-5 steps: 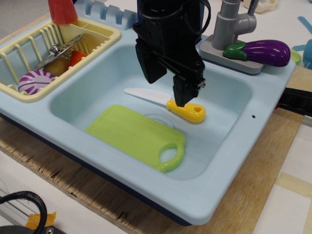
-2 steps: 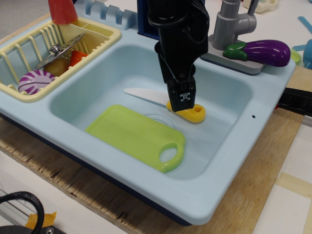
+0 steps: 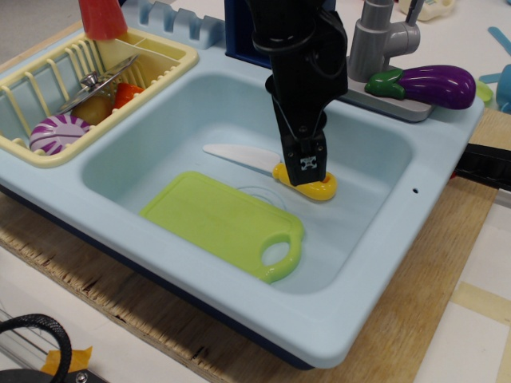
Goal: Put knife on cutting board
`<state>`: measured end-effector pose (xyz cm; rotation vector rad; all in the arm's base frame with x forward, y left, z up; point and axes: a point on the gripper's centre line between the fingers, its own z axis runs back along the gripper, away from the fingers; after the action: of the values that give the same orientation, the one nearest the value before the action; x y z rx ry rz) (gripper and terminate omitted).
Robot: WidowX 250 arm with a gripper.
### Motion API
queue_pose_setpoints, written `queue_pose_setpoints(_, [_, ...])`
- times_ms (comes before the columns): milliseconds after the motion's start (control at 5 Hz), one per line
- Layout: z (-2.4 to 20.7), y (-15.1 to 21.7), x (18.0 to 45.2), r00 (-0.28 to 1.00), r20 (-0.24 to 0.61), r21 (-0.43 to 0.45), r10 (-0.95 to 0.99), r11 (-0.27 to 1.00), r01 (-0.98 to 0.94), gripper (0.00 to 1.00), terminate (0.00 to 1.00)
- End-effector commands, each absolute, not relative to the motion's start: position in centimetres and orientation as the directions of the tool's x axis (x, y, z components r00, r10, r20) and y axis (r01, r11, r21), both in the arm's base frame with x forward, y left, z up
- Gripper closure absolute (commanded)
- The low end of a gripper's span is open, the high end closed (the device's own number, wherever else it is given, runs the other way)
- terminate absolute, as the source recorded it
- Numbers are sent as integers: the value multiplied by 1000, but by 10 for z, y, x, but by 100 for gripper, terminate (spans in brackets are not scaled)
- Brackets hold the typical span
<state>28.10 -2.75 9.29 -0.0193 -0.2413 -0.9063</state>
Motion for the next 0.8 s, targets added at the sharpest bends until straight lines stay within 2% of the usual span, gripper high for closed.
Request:
queue_pose_setpoints(0, [92, -34, 282, 582, 253, 131, -772, 624, 770, 0, 0])
queue_pose_setpoints(600, [67, -32, 297, 568, 276, 111, -776, 613, 783, 0, 0])
